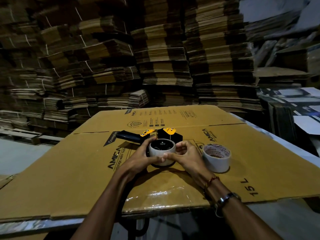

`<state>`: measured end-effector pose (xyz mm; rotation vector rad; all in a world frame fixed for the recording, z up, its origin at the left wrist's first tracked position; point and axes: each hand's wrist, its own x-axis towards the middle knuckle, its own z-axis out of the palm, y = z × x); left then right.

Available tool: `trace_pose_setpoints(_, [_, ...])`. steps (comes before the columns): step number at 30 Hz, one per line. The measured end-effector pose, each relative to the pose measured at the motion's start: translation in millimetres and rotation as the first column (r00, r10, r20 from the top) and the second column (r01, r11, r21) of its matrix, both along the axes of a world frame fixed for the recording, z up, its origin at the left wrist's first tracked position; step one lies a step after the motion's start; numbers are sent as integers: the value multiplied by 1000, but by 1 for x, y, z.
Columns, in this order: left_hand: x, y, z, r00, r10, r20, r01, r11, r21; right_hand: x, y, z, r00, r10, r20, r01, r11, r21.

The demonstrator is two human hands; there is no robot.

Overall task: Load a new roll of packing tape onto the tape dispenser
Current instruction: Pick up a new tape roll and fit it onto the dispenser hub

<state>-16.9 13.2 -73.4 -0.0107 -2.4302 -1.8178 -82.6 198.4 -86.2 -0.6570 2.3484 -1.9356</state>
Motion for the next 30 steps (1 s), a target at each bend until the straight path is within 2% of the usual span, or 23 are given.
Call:
trace_pose_setpoints(4, [0, -5, 3, 998, -44, 33, 45, 999, -1, -4, 2, 1, 994, 92, 52, -91, 996, -19])
trace_pose_setpoints(10, [-1, 4, 3, 996, -76, 46, 79, 994, -78, -1, 3, -1, 999, -14, -44, 14, 1000, 9])
trace_pose_setpoints(13, [-2, 15, -4, 997, 40, -60, -48, 988, -144, -2, 2, -4, 999, -27, -39, 26, 1000, -12])
trace_pose_setpoints(16, [-3, 21, -12, 953, 207, -222, -264, 926, -271, -4, 2, -4, 1000, -10, -23, 10, 1000, -7])
trace_pose_setpoints(18, [-3, 22, -13, 940, 230, -252, -304, 900, -314, -3, 3, 0, 1000, 23, -14, -24, 1000, -10])
trace_pose_setpoints(23, [-1, 13, -13, 960, 197, -200, -242, 941, -235, 1, 4, 5, 993, 113, -19, -113, 994, -1])
trace_pose_setpoints(30, [-1, 13, -13, 975, 147, -165, -181, 961, -210, -2, 2, -2, 996, -42, -72, 45, 998, 37])
